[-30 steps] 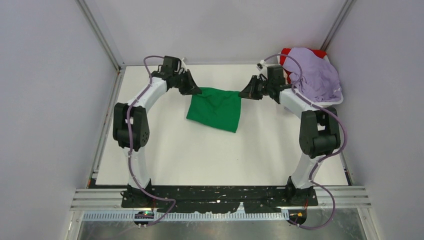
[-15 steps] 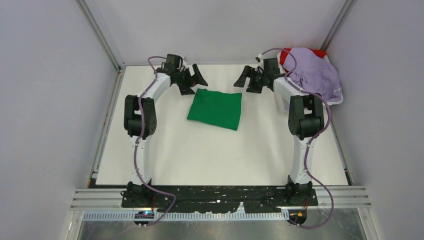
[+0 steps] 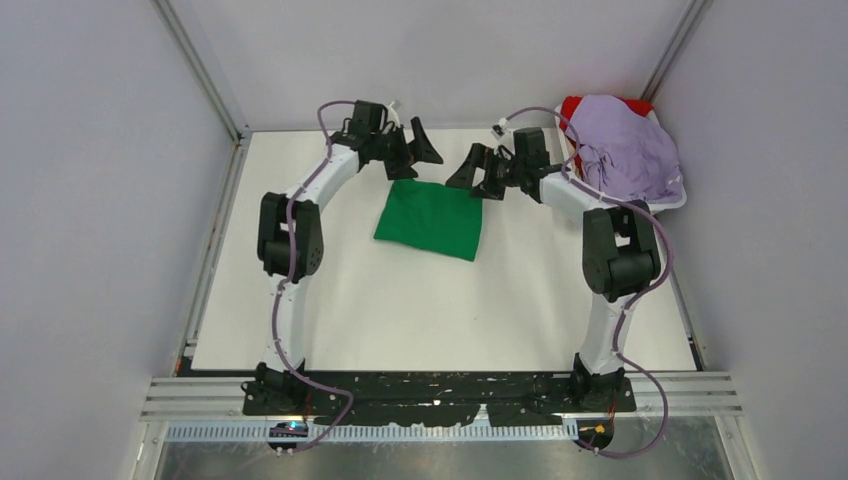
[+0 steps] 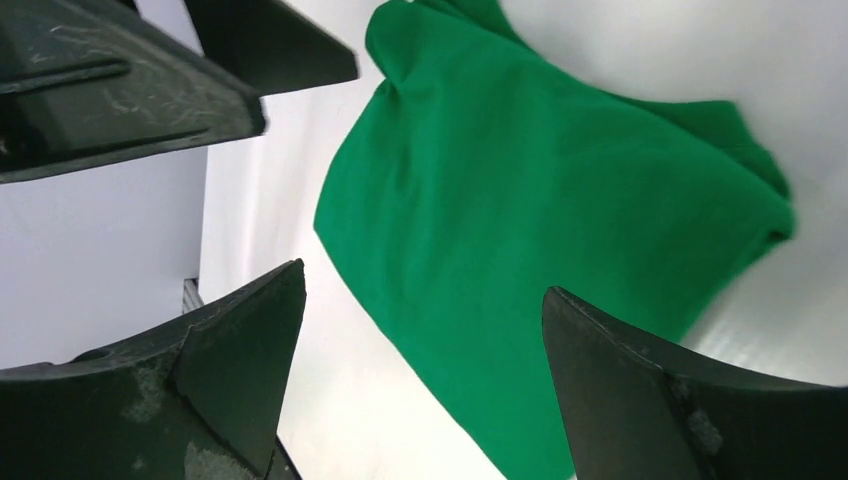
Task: Fold and stack the t-shirts
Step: Fold the long partially folded tshirt into a neat square
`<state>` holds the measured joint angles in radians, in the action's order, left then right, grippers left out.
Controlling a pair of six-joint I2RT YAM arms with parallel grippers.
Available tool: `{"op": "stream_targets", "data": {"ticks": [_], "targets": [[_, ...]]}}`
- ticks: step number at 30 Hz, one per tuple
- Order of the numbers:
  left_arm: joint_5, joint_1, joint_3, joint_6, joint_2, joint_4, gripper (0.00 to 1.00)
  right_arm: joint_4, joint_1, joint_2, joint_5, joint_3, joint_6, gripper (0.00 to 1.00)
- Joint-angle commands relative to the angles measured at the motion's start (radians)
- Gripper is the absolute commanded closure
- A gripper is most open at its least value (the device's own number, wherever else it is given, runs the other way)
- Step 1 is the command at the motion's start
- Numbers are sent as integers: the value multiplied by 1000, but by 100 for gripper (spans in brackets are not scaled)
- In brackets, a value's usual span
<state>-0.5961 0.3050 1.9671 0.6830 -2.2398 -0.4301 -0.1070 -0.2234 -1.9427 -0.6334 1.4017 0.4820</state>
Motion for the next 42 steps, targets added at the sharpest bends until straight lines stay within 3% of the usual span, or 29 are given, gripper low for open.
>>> {"op": "stream_targets", "data": {"ticks": [1,7,13,16,25,32,42], "targets": [[9,-8,87,0,-71,-55,0,101,-13,-64,-71,44,76,5],[114,-4,142,-7,-152,-112,0,93,-23,-168,-34,105,56,5],[79,-3,219,21,-232,-212,0,31,-32,-230,-27,105,3,5],[85,6,99,6,-166,-212,1,-1,-54,-191,-22,47,-46,5],[89,61,-549,-63,297,-35,0,-31,-129,73,0,-261,-134,5],[148,63,-625,-87,480,-27,0,-16,-146,253,76,-314,-112,5],[244,68,-968,-38,631,38,3,100,-87,476,180,-518,14,4]]}}
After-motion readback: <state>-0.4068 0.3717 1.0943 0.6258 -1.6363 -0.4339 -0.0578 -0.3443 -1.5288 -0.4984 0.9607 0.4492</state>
